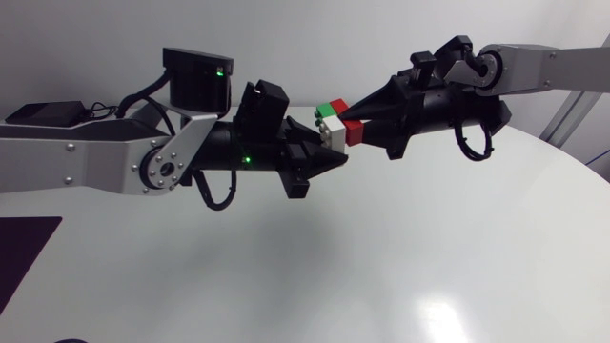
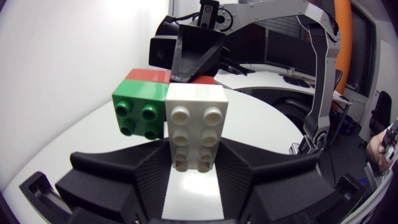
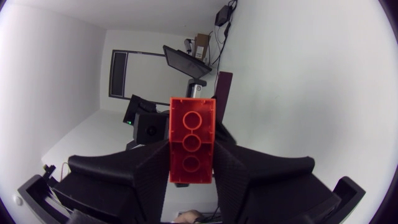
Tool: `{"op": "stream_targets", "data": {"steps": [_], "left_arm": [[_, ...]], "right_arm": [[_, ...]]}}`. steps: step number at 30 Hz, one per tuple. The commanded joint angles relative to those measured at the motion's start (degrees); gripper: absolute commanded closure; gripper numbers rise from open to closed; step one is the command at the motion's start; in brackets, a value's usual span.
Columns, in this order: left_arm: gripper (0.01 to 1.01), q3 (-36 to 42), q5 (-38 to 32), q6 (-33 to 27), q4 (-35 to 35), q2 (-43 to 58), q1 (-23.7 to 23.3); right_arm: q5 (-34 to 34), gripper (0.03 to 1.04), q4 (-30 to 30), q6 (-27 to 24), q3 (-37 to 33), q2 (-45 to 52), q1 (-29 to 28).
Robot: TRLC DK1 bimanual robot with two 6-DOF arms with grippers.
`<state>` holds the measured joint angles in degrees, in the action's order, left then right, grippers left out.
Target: Separate the duplo bricks
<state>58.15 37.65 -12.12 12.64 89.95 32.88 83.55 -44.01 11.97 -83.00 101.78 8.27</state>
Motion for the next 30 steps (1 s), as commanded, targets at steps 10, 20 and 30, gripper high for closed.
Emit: {"op": "stream_targets", "data": {"steps": [10,20,30], "left_arm": [[0.856,0.3,1.55,-0.27,-4.47,-1.8,-2.21],[0.846,2.32,-5.04,-14.69,-26.18,-5.05,-7.83],[0.838,10.05,-28.51,-32.88,-55.1,1.72,-5.81]], "right_arm": [[-4.97,0.87,4.46,-3.09,0.47,2.9,-2.3],[-13.68,0.87,5.07,-7.66,3.11,0.18,-5.99],[-18.25,0.87,5.51,-10.21,8.47,-4.48,-2.82]]}}
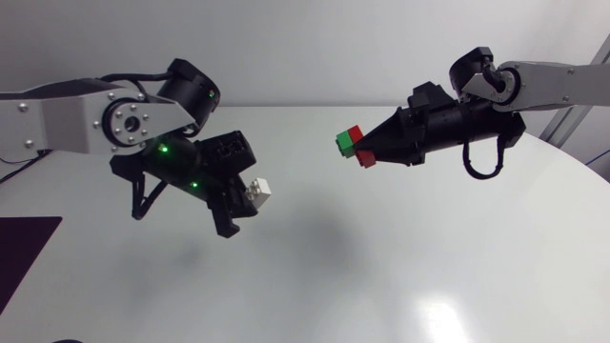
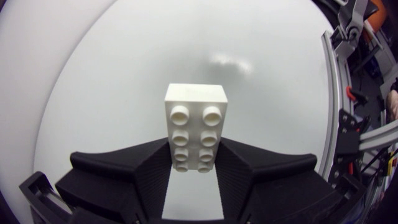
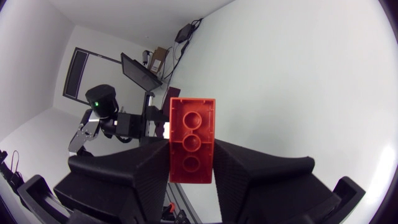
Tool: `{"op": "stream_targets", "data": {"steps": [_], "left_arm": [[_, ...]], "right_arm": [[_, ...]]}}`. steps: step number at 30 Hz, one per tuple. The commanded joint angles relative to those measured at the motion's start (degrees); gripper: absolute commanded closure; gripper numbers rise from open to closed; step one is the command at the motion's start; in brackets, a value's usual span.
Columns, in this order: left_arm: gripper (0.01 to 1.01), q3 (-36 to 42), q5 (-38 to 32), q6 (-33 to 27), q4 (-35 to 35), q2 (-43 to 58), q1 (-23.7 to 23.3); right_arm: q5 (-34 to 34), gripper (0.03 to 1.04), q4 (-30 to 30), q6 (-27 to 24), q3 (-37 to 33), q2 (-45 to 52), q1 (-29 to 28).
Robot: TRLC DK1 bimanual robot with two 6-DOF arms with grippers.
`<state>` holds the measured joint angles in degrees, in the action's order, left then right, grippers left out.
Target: Separate the duplo bricks
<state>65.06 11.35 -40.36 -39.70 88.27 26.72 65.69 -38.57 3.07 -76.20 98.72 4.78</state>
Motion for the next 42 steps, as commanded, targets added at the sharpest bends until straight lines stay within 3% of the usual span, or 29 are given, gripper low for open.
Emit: {"op": "stream_targets", "data": {"steps": [1,9,20,29,36,42], "left_arm": [[0.838,3.5,-4.85,-5.96,-4.24,4.1,0.44],[0.836,4.64,-17.16,-14.48,-15.32,8.76,-0.44],[0.826,6.75,-20.23,-15.28,-16.55,21.51,-0.35],[0.807,6.84,-21.29,-15.45,-14.26,25.64,-0.7],[0.423,7.98,-21.29,-15.28,-14.26,25.29,-1.67],[0.189,7.63,-20.32,-14.75,-14.17,24.76,-2.46]], "right_arm": [[-0.74,0.87,0.07,-1.58,2.2,-1.77,0.76],[-1.79,0.87,1.3,-1.93,5.28,-4.32,1.99],[-2.94,0.87,2.62,-1.84,6.68,-4.67,3.57],[-3.29,0.87,2.62,-1.84,6.33,-4.85,3.57],[-3.55,0.87,2.62,-1.84,6.68,-5.29,4.01],[-3.73,0.87,2.62,-1.84,7.12,-6.17,4.54]]}}
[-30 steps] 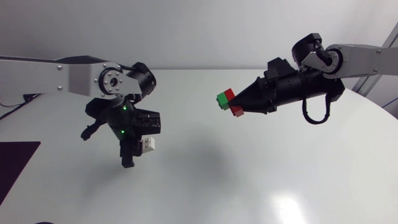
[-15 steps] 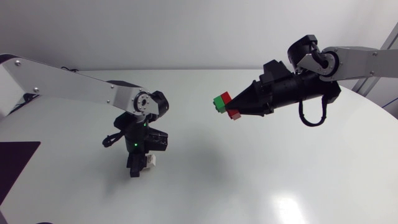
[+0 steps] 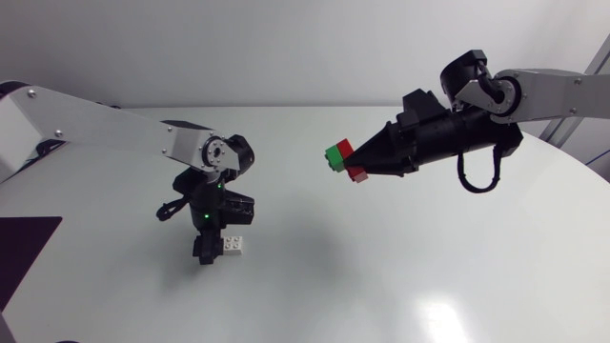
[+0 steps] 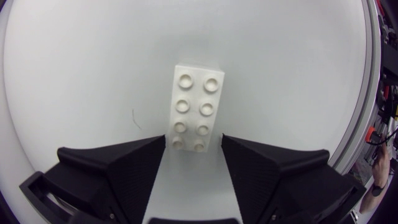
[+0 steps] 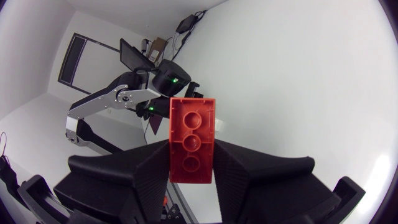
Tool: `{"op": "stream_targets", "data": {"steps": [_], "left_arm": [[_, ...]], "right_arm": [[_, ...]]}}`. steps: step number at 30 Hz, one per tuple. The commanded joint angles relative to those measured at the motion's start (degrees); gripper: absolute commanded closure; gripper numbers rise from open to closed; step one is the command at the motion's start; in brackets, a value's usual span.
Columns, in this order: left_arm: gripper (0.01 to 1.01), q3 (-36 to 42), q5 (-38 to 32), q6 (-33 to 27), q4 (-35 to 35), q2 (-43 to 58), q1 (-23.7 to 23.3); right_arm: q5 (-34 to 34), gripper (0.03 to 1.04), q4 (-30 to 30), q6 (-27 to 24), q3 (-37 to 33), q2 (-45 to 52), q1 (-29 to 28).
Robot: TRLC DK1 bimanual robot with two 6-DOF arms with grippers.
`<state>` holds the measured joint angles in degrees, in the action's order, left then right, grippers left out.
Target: Separate the duplo bricks
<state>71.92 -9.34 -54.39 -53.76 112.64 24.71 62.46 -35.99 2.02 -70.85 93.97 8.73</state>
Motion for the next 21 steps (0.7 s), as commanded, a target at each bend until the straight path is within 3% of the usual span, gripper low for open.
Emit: {"op": "stream_targets", "data": {"steps": [1,4,6,9,12,18,21], "left_arm": [[0.162,0.77,0.73,-0.54,0.06,0.04,-0.54],[0.057,1.03,4.25,-0.36,1.37,-3.83,-0.54],[0.056,1.73,8.29,0.16,3.4,-8.4,-0.54],[0.054,3.67,20.59,3.24,4.19,-15.7,-0.54],[0.056,0.59,30.09,7.37,12.18,-23.43,0.08],[0.066,-8.29,34.04,18.18,31.96,-30.64,4.21],[0.072,-8.64,36.5,21.26,34.51,-30.46,4.82]], "right_arm": [[-0.49,0.87,0.04,-0.7,1.86,-1.6,0.67],[-0.49,0.87,0.04,-0.53,2.29,-2.48,0.76],[0.03,0.87,-0.22,-0.35,2.47,-2.74,0.58],[2.67,0.87,-1.1,-0.18,2.38,-2.39,-0.65],[6.27,0.87,-2.68,0.18,1.42,-0.9,-2.23],[12.78,0.87,-5.67,0.26,0.89,0.33,-5.22],[14.36,0.87,-6.64,0.18,1.33,0.16,-5.66]]}}
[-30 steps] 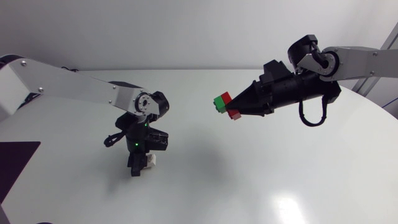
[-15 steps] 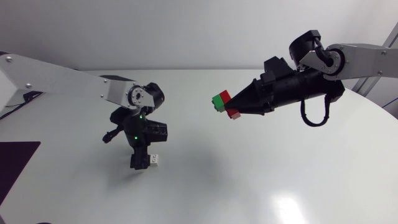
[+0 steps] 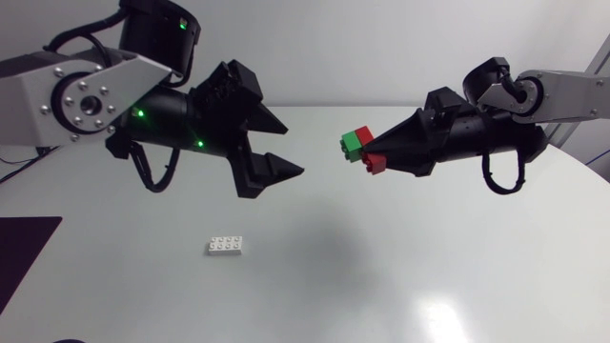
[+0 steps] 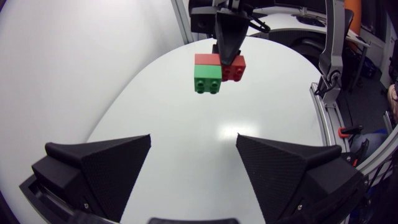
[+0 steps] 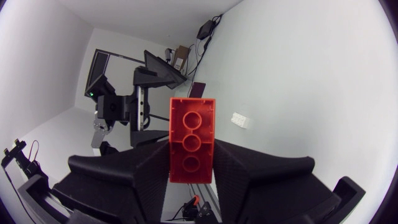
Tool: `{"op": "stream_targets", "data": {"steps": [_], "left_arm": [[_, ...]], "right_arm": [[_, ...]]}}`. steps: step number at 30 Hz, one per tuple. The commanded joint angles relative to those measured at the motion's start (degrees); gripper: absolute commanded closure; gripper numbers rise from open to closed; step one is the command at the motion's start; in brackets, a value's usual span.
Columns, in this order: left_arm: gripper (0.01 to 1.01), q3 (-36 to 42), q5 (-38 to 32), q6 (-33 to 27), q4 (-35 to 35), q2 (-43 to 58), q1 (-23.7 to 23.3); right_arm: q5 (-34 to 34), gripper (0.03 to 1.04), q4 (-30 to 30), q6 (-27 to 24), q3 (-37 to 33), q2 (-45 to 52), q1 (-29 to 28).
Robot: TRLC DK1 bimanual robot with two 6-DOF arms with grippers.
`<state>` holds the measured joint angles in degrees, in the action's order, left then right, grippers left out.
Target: Separate the duplo bricks
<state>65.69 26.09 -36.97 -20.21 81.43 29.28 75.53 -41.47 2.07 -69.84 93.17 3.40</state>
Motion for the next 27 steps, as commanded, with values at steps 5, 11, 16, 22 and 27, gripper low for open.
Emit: {"op": "stream_targets", "data": {"steps": [5,11,16,22,27], "left_arm": [[0.072,-6.36,1.07,4.54,8.78,0.75,2.89],[0.074,-5.22,1.07,7.0,12.82,3.3,3.86],[0.074,-3.82,1.07,8.58,14.93,5.58,4.91],[0.09,-1.09,1.07,10.69,16.25,6.73,5.18],[0.1,-0.39,1.07,11.57,17.48,6.81,5.18]], "right_arm": [[3.75,0.87,-3.97,0.13,-0.29,-0.35,-0.59],[3.66,0.87,-3.61,-0.48,0.23,-0.18,-0.5],[3.66,0.87,-3.44,-1.54,0.32,1.58,0.12],[3.57,0.87,-2.82,-1.8,0.15,3.16,1.87],[3.31,0.87,-2.12,-1.89,0.23,4.92,2.4]]}}
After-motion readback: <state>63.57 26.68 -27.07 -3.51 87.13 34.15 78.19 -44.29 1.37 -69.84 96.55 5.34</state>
